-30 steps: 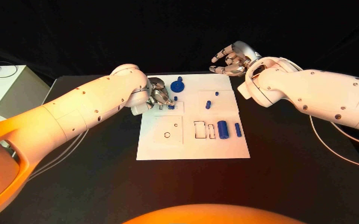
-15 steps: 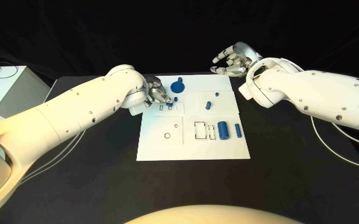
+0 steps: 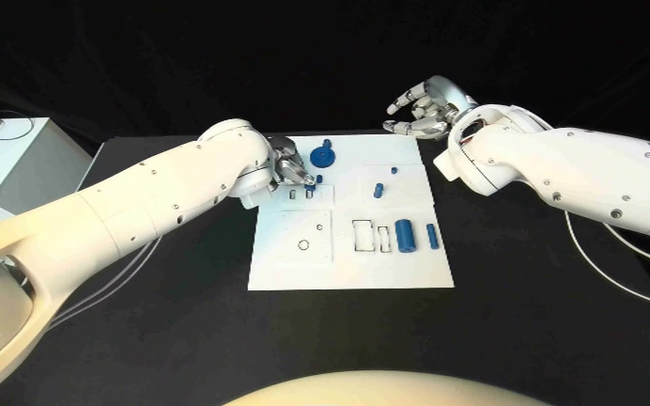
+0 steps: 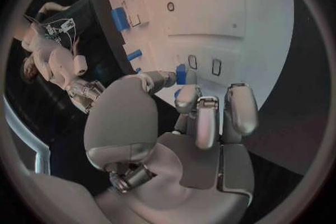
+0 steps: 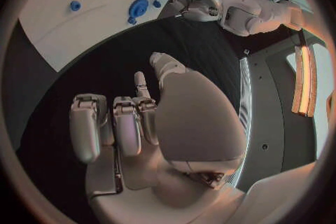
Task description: Assemble the parts on the task board
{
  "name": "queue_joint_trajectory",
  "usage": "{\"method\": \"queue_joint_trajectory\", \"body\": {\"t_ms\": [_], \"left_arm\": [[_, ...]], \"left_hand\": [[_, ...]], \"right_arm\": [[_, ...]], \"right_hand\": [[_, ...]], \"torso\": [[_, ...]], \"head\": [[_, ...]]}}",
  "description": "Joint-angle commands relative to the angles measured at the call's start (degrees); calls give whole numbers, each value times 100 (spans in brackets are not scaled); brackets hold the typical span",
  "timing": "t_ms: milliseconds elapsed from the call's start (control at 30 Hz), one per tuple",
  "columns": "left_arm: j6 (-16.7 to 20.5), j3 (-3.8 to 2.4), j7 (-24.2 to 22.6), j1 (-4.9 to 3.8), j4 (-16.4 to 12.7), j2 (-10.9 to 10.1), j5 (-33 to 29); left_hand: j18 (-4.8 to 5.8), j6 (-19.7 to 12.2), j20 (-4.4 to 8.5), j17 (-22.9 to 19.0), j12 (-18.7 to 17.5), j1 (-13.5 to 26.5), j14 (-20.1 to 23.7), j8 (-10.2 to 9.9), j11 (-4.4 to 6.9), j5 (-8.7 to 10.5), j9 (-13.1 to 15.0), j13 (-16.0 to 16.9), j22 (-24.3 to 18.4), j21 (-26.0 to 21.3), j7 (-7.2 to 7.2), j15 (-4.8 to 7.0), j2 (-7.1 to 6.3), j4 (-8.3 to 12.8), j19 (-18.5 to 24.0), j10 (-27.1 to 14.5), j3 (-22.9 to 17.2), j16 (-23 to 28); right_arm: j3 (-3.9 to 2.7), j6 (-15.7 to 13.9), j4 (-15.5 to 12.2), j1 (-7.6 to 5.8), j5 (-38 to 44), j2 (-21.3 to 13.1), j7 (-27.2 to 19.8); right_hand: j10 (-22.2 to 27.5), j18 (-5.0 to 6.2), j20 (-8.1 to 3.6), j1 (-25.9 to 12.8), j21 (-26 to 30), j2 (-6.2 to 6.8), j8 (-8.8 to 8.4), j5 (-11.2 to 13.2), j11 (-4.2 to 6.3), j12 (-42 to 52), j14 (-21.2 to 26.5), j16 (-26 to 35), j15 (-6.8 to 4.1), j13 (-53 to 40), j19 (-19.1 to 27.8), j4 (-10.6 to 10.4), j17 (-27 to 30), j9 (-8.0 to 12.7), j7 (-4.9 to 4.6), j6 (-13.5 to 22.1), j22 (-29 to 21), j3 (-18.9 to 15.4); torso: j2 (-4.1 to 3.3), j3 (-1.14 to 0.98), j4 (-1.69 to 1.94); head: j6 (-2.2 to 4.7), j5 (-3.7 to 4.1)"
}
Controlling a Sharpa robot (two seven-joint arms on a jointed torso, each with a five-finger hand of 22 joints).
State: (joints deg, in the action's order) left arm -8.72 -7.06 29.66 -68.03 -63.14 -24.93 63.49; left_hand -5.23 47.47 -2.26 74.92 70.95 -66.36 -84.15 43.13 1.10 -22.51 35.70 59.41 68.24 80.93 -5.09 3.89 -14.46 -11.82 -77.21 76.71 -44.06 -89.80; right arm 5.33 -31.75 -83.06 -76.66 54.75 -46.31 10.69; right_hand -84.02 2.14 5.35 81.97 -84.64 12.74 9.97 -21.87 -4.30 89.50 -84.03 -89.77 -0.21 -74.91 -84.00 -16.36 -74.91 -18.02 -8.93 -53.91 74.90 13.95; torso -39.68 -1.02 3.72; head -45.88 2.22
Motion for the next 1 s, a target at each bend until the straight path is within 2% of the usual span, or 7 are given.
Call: {"method": "queue_joint_trajectory", "body": {"t_ms": [33,233,700,1000], "left_arm": [[58,24,-59,0,-2,20,212],[-53,68,-45,0,-23,16,297],[-127,93,-27,1,-13,25,366],[-263,118,-14,2,11,39,375]], "left_hand": [[60,241,2,1508,2,50,-585,-5,10,-39,1061,-2,2,26,190,39,26,972,-33,35,-931,-20],[61,247,4,1508,-3,52,-585,-6,12,-53,1068,-10,6,28,192,42,24,979,-36,36,-933,-20],[61,256,8,1508,-7,54,-585,-9,15,-78,1079,-12,4,27,195,45,24,991,-37,40,-941,-20],[62,259,10,1508,-11,56,-585,-10,16,-84,1083,-17,9,29,196,46,24,993,-41,39,-943,-20]], "right_arm": [[-3,68,-8,2,46,-2,-31],[-3,69,-15,2,47,-9,-31],[-3,47,-13,3,50,-10,-47],[-3,46,-12,4,50,-9,-50]], "right_hand": [[-527,-46,15,12,40,-1,24,-26,5,-16,-587,-7,5,-1450,-360,13,-1464,-6,-14,17,906,35],[-527,-46,15,12,40,-1,24,-26,5,-16,-587,-7,5,-1450,-360,13,-1464,-6,-14,17,906,35],[-515,-43,17,0,50,9,22,-32,2,-27,-582,-1,7,-1439,-356,14,-1446,-6,-16,31,896,48],[-515,-43,17,0,50,9,22,-32,2,-27,-582,-1,7,-1439,-356,14,-1446,-6,-16,31,896,48]], "torso": [[2,-2,3],[1,0,-1],[0,4,5],[-1,-1,5]], "head": [[-12,1],[-32,5],[-41,7],[-66,11]]}}
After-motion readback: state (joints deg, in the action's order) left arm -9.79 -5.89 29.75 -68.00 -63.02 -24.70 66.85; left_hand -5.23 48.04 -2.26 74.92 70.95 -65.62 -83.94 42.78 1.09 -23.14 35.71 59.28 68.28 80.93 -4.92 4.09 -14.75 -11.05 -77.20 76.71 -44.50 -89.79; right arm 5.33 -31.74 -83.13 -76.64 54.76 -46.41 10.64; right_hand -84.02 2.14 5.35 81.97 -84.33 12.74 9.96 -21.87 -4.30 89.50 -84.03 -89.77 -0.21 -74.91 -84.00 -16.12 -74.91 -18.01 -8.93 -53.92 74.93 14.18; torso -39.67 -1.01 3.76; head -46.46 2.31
